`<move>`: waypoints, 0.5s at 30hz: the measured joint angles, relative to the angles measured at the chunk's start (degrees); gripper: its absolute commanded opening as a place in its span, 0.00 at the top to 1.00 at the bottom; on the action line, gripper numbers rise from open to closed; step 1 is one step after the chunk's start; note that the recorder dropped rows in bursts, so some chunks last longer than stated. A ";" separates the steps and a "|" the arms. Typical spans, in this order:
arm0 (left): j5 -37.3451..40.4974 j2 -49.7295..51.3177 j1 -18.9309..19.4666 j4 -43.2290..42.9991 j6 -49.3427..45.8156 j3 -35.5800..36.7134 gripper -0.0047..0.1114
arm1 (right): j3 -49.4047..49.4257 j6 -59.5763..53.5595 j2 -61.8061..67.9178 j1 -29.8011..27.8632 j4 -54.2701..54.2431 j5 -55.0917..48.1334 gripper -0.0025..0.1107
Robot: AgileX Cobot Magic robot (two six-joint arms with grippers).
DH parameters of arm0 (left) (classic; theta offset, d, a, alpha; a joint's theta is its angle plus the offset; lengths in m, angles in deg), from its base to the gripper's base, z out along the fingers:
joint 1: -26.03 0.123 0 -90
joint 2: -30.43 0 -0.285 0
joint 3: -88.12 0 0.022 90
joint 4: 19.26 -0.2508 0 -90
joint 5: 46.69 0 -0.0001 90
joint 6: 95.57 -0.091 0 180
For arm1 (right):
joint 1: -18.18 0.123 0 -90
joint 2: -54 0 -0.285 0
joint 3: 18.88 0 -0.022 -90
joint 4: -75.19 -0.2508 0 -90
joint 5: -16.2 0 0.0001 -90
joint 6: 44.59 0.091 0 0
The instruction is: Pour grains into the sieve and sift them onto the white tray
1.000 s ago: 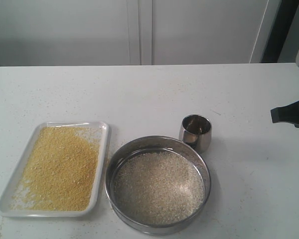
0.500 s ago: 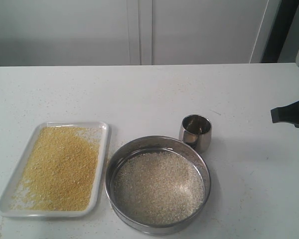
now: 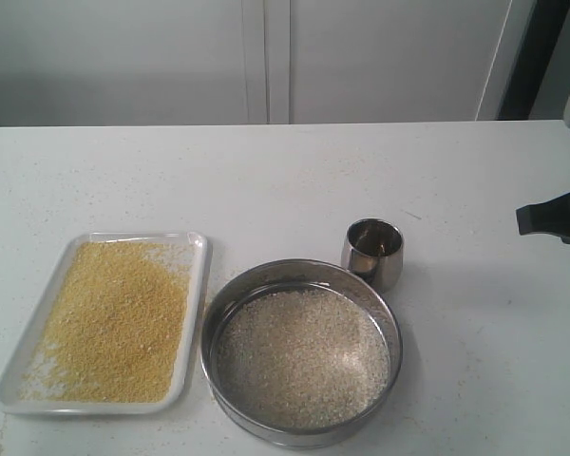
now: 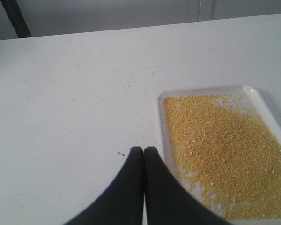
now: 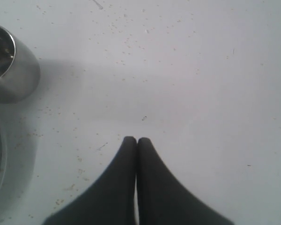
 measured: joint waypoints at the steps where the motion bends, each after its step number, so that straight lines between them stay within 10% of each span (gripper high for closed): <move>1: -0.17 -1.41 0.57 0.00 0.10 0.83 0.96 | 0.00 0.00 0.00 0.00 0.00 0.00 0.98; 15: -3.87 -10.72 5.49 1.09 -0.56 13.49 0.96 | 0.00 0.00 0.00 0.00 0.00 0.00 0.98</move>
